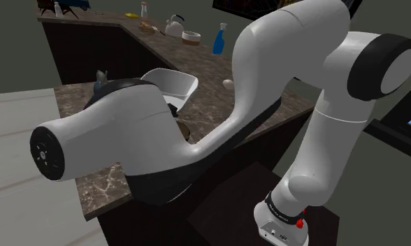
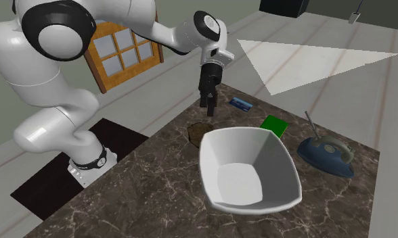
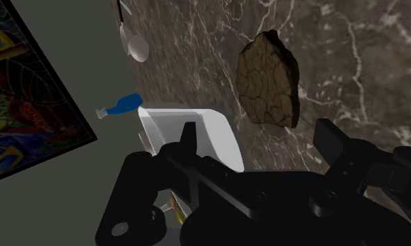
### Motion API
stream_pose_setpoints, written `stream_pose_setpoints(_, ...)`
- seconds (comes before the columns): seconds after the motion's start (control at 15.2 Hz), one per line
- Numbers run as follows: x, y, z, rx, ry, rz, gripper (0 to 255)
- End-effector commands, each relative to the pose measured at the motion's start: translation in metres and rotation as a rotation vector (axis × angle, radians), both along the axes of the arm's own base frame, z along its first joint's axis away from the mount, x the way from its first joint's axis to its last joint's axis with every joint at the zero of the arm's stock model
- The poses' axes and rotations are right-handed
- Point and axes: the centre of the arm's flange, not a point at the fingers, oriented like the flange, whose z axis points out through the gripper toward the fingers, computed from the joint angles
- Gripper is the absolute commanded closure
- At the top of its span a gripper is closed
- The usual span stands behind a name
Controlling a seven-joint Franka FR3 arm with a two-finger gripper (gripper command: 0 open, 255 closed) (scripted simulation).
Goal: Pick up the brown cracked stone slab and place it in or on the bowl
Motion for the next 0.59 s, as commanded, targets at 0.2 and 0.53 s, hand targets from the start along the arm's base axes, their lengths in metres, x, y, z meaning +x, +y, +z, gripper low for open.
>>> stream_pose_setpoints(0.2, 0.009, -0.008, -0.023, -0.04, -0.028, 0.007, 0)
stream_pose_setpoints(0.53, 0.014, -0.024, -0.032, -0.04, -0.028, 0.007, 0)
